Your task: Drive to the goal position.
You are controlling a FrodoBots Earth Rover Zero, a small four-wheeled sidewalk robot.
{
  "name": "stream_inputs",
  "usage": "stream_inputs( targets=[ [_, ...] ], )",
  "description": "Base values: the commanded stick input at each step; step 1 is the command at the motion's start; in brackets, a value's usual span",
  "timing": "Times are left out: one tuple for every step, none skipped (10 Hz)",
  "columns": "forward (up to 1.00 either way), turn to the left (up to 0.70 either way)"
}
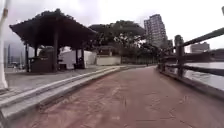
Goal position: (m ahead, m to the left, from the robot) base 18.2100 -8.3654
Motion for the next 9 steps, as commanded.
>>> stream_inputs(
  targets=[
    [0.85, -0.29],
    [0.85, -0.08],
    [0.85, 0.00],
    [0.85, 0.00],
    [0.85, -0.04],
    [0.85, -0.34],
    [0.85, -0.33],
    [0.85, -0.10],
    [0.85, 0.00]
  ],
)
